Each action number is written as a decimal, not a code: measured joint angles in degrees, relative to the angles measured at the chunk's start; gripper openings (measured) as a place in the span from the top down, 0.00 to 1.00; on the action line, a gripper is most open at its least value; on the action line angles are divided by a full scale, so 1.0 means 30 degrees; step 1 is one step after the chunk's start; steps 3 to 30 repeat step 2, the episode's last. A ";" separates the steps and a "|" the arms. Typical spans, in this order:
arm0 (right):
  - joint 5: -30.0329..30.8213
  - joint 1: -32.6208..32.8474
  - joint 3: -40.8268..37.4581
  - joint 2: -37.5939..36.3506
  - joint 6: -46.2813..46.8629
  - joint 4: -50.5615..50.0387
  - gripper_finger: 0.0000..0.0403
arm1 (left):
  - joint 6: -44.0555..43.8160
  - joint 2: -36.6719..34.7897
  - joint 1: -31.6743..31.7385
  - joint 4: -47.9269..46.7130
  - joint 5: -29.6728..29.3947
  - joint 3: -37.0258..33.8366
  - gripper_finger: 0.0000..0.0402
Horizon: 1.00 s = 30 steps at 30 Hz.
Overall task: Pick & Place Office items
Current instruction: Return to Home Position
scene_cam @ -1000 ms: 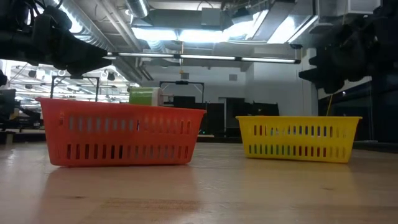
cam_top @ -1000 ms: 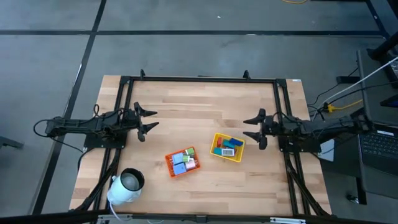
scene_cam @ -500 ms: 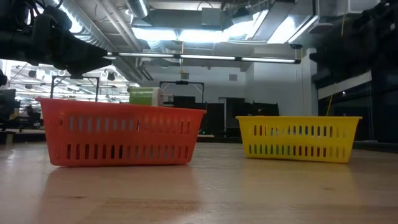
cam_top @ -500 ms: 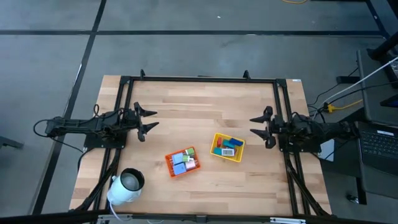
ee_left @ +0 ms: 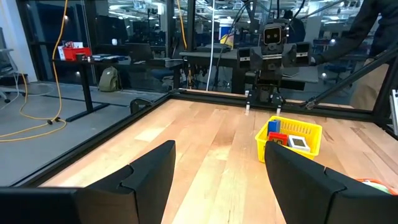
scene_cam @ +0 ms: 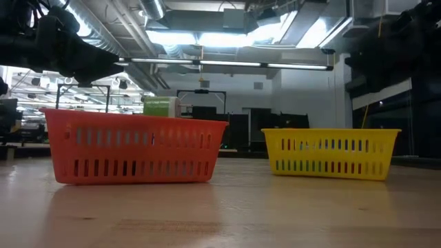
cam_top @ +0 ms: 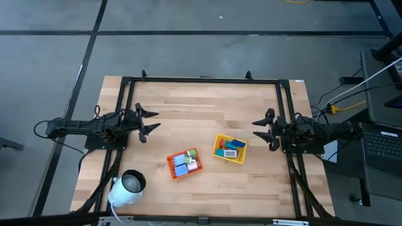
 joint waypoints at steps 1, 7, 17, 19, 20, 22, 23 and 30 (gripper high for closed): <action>-0.0009 0.0000 0.0000 0.0000 0.0586 0.0007 0.44 | -0.0002 0.0000 0.0003 0.0003 0.0000 0.0000 0.40; -0.0006 0.0000 0.0000 0.0000 0.1090 0.0009 0.44 | -0.0002 0.0000 0.0007 0.0002 -0.0005 0.0000 0.40; -0.0006 0.0000 0.0000 0.0000 0.1090 0.0009 0.44 | -0.0002 0.0000 0.0007 0.0002 -0.0005 0.0000 0.40; -0.0006 0.0000 0.0000 0.0000 0.1090 0.0009 0.44 | -0.0002 0.0000 0.0007 0.0002 -0.0005 0.0000 0.40; -0.0006 0.0000 0.0000 0.0000 0.1090 0.0009 0.44 | -0.0002 0.0000 0.0007 0.0002 -0.0005 0.0000 0.40; -0.0006 0.0000 0.0000 0.0000 0.1090 0.0009 0.44 | -0.0002 0.0000 0.0007 0.0002 -0.0005 0.0000 0.40; -0.0006 0.0000 0.0000 0.0000 0.1090 0.0009 0.44 | -0.0002 0.0000 0.0007 0.0002 -0.0005 0.0000 0.40; -0.0006 0.0000 0.0000 0.0000 0.1090 0.0009 0.44 | -0.0002 0.0000 0.0007 0.0002 -0.0005 0.0000 0.40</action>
